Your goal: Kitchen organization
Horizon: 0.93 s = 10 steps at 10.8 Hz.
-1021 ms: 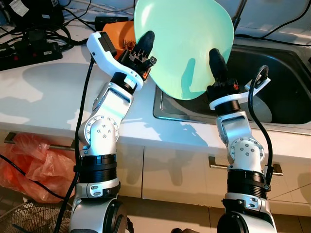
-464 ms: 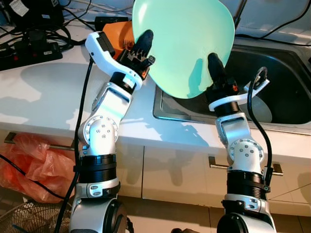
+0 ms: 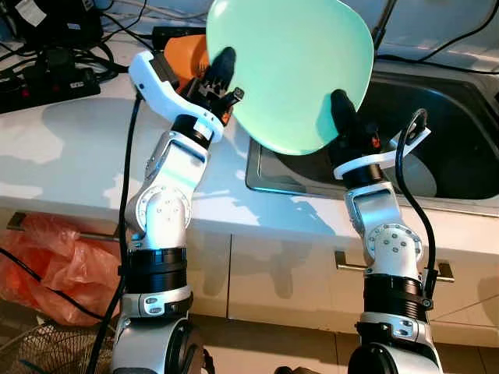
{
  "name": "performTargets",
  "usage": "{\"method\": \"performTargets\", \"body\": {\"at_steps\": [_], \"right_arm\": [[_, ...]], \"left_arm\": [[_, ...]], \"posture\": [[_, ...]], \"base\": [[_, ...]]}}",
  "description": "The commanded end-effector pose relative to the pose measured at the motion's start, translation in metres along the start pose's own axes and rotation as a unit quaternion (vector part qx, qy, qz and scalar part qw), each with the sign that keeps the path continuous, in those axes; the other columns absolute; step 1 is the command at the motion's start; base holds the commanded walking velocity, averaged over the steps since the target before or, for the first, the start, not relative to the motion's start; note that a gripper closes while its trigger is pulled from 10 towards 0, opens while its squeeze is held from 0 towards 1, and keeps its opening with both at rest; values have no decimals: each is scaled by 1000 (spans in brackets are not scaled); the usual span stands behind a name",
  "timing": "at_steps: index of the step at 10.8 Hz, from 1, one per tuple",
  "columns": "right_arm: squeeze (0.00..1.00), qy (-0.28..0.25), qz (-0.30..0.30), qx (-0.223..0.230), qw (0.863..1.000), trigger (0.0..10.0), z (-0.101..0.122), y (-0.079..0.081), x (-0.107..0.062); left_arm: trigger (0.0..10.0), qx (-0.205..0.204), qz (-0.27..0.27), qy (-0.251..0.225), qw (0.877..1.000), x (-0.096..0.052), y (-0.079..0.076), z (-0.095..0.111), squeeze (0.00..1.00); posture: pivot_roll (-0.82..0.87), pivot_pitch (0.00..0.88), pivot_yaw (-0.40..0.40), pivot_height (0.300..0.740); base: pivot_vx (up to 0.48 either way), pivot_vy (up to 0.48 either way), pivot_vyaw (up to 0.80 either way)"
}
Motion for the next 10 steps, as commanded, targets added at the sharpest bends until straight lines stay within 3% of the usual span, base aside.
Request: {"method": "performTargets", "body": {"at_steps": [1,2,6,9,10], "right_arm": [[0,0,19,-5,1000,0,1,9,-1],[0,-1,21,-4,1000,0,1,9,-1],[0,-44,28,30,998,0,18,14,3],[0,-136,12,50,989,0,61,11,3],[0,-169,-5,46,985,0,77,6,1]], "left_arm": [[10000,7,-12,-4,1000,5,-10,1,502],[10000,7,-15,0,1000,4,-11,-1,1000],[10000,6,-26,13,1000,4,-14,-7,1000],[10000,17,-13,28,999,3,-9,-14,1000],[10000,26,-3,42,999,1,-5,-19,0]], "posture": [[50,104,-29,740],[50,104,-29,740],[50,106,-26,740],[50,104,-24,740],[50,104,-24,740]], "base": [[0,0,0],[0,0,0],[0,0,0],[0,0,0],[0,0,0]]}}
Point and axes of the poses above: a point about 5 cm out from each wrist's last joint towards the gripper, its own x axis pointing out of the wrist towards the gripper, its own z axis along the axis of the wrist's last joint, y = z × x, the point moved 5 cm from there along x, pointing out of the wrist towards the gripper, and after that the axes turned 4 degrees about x, right-handed, at the moved point
